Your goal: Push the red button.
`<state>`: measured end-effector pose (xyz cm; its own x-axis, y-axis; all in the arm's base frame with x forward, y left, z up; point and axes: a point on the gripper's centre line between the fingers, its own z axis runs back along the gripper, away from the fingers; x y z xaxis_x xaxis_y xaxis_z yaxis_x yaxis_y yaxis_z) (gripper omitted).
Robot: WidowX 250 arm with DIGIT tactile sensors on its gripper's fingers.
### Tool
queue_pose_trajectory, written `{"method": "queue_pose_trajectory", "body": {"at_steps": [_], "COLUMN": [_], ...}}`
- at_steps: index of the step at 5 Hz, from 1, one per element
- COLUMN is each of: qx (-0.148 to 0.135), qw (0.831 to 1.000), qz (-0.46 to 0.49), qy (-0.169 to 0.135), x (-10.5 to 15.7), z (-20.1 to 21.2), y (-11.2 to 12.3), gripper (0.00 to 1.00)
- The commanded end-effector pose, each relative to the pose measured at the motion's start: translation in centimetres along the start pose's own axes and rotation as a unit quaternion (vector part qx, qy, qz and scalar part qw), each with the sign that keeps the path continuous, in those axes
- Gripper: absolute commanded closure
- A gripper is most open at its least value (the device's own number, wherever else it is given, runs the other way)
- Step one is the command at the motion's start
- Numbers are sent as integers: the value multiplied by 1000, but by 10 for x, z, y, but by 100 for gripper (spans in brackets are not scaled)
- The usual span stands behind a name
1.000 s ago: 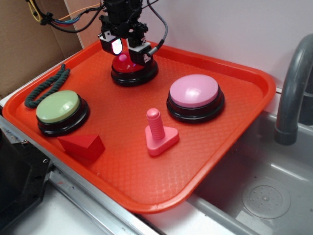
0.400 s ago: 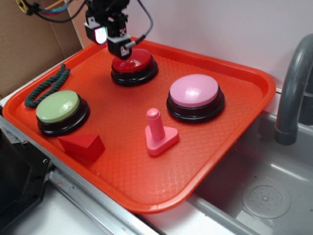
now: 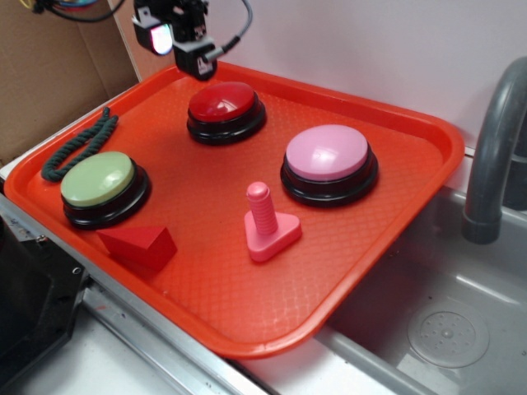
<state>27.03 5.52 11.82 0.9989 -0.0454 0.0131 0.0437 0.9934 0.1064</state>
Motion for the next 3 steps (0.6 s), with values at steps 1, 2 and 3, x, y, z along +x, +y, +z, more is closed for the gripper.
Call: {"method": "queue_pose_trajectory", "body": {"at_steps": [1, 2, 3], "qx": [2, 1, 0], "qw": [999, 999, 999], "qz": [14, 18, 20], "qy": [-37, -38, -25], "x": [2, 0, 0], "z": [27, 30, 33], "y": [5, 6, 6], "gripper": [0, 0, 0]}}
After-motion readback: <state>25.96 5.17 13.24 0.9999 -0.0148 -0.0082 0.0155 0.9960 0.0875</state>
